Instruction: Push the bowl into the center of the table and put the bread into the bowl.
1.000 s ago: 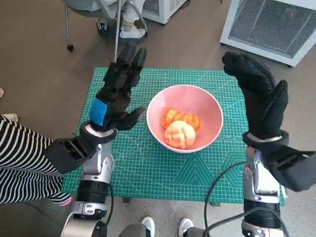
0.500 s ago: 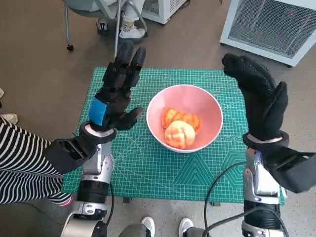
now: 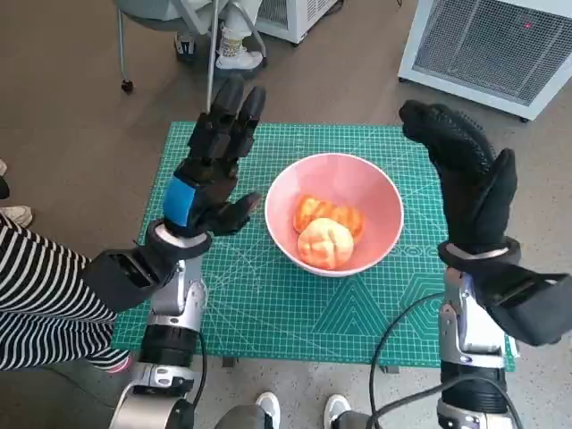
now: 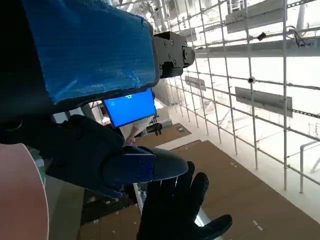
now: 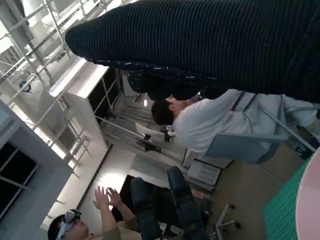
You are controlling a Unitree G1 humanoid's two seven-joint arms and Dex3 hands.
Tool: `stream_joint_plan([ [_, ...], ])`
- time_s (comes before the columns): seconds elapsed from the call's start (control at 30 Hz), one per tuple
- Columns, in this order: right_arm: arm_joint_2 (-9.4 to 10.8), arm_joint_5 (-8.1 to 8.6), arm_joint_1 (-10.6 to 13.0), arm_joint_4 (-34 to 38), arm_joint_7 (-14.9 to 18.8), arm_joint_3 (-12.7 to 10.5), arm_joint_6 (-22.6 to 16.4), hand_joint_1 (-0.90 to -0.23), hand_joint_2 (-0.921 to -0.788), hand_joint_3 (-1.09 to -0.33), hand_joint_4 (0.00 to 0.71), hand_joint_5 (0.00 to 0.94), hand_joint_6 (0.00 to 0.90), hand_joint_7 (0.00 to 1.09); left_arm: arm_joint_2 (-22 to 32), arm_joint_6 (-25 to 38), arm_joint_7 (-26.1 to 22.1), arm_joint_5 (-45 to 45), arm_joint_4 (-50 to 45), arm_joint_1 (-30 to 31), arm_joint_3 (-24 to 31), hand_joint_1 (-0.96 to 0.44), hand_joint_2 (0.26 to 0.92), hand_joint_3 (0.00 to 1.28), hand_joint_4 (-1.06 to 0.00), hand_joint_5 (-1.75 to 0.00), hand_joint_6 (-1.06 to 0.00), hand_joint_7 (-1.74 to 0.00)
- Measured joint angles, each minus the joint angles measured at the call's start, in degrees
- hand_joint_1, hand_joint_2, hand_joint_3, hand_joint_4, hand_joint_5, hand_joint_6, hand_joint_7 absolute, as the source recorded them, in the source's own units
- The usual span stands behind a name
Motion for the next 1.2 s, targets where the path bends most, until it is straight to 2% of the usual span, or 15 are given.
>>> stream_joint_plan([
  [0.27,0.00,0.61,-0.10,0.66,0.19,-0.19,-0.33,-0.689,-0.921,-0.689,0.202,0.000,0.123,0.41,0.00,-0.56,-0.06,0.00,1.46,-1.11,0.04,-0.67,0.921,0.41,-0.01,-0.01,0.00,-0.13],
  [1.2,-0.04,0.64,-0.15,1.42,0.38,-0.90,-2.07,-0.687,-0.921,-0.693,0.207,0.002,0.111,0.39,-0.06,-1.03,-1.29,-0.44,2.88,-1.66,0.01,-0.65,0.921,0.40,-0.02,-0.01,0.00,-0.12],
])
